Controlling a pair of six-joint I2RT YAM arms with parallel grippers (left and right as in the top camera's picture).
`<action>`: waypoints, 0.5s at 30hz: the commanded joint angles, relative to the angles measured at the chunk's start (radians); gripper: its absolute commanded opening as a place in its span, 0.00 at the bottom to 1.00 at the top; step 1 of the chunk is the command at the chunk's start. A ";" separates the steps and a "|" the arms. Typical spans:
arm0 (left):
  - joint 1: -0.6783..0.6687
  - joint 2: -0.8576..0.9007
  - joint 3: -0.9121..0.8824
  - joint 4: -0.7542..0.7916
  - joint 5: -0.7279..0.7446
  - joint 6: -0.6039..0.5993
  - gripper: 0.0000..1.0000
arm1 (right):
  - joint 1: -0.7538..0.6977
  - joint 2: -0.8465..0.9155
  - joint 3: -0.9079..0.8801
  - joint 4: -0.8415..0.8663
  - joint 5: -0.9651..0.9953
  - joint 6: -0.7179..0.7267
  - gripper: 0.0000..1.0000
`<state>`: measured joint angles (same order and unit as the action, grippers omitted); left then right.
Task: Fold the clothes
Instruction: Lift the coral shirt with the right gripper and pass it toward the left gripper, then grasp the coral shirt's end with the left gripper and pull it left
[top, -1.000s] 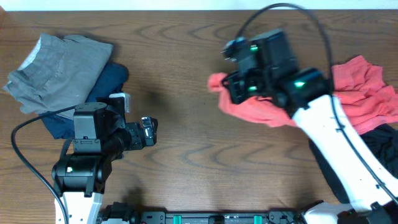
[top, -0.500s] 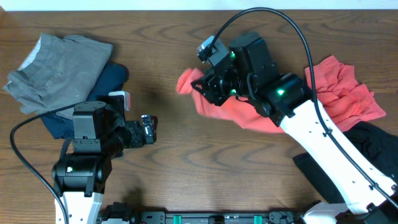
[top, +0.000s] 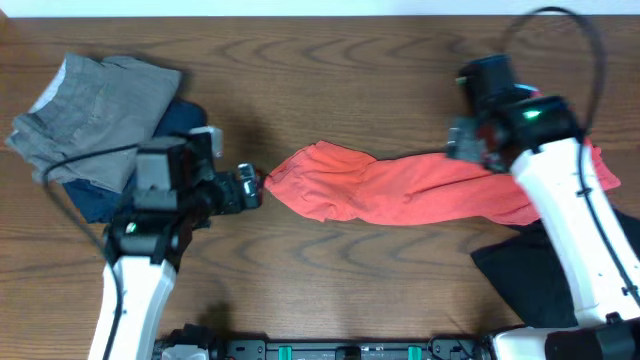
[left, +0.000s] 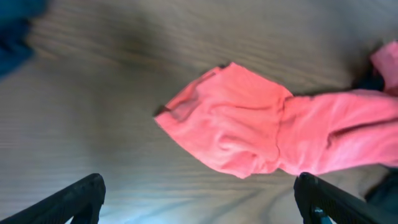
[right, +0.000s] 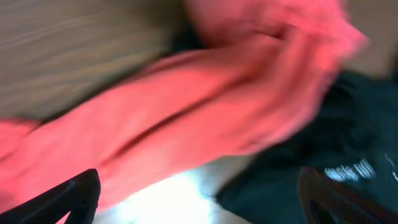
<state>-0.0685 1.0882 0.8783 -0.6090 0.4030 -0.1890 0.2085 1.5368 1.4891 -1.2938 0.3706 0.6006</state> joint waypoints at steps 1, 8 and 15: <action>-0.048 0.089 0.021 0.031 0.065 -0.053 0.98 | -0.089 -0.024 -0.002 -0.036 0.051 0.083 0.99; -0.186 0.305 0.021 0.089 0.065 -0.179 0.98 | -0.248 -0.024 -0.003 -0.109 0.039 0.071 0.99; -0.328 0.485 0.021 0.198 0.064 -0.293 0.98 | -0.317 -0.024 -0.003 -0.116 -0.013 0.029 0.99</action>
<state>-0.3607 1.5291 0.8787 -0.4389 0.4587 -0.3973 -0.0952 1.5356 1.4887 -1.4094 0.3733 0.6422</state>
